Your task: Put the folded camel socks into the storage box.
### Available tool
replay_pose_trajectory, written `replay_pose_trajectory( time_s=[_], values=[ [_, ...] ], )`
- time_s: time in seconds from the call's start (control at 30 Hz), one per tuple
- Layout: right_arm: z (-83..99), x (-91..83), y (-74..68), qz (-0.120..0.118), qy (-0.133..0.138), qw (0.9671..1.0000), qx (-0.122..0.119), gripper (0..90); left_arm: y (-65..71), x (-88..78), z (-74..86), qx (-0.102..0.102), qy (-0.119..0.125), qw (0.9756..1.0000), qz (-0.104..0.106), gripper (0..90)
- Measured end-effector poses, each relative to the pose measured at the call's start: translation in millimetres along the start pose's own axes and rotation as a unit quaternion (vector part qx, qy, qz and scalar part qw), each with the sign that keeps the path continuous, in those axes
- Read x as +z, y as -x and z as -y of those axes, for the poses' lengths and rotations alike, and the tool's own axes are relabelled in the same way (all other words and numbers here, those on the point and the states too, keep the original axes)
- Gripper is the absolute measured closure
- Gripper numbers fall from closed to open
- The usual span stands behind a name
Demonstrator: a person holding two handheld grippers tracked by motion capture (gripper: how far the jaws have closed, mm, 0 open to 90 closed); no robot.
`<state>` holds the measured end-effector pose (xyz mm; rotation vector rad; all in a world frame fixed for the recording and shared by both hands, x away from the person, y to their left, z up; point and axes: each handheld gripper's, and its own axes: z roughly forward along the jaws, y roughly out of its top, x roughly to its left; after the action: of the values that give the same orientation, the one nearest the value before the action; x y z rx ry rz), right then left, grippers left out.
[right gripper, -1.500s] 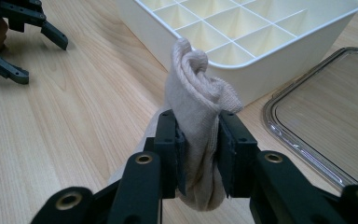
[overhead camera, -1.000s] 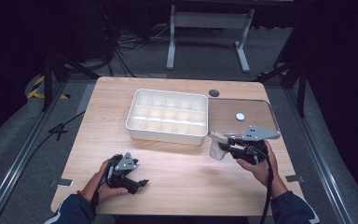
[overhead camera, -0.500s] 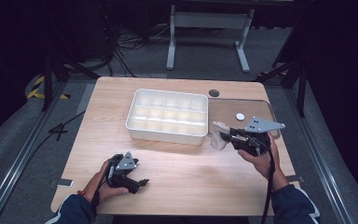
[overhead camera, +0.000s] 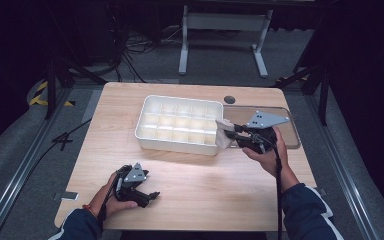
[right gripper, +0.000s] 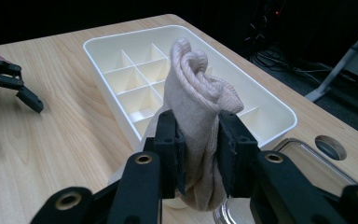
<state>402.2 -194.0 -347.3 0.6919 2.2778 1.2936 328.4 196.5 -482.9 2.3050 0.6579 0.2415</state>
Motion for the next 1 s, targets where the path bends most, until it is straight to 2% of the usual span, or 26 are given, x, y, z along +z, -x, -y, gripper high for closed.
replay_pose_trajectory(
  time_s=[0.1,0.33,0.43,0.6,0.73,1.0],
  values=[
    [-5.6,9.6,-0.8,0.003,-0.008,0.9999,-0.009,71.7,0.2,0.1,0.0,-0.001,0.001,1.0,0.0,14.6],
    [-11.0,26.2,-0.9,0.004,-0.022,0.9996,-0.015,71.7,0.2,0.1,0.0,-0.001,0.001,1.0,0.0,14.6],
    [-11.7,35.0,0.5,0.014,-0.033,0.9991,-0.022,71.7,0.0,-0.1,0.0,0.001,0.0,1.0,0.0,14.6],
    [-8.1,49.3,2.9,0.017,-0.049,0.9985,-0.014,71.6,0.0,-0.1,0.0,0.001,0.0,1.0,-0.001,14.7],
    [-2.9,65.7,1.9,0.022,-0.076,0.9966,-0.024,71.5,0.3,-0.1,0.1,-0.001,0.0,1.0,-0.002,14.6],
    [5.3,82.3,3.4,0.026,-0.106,0.9938,-0.023,71.1,0.3,0.0,0.1,-0.001,0.0,1.0,-0.001,14.6]
  ],
)
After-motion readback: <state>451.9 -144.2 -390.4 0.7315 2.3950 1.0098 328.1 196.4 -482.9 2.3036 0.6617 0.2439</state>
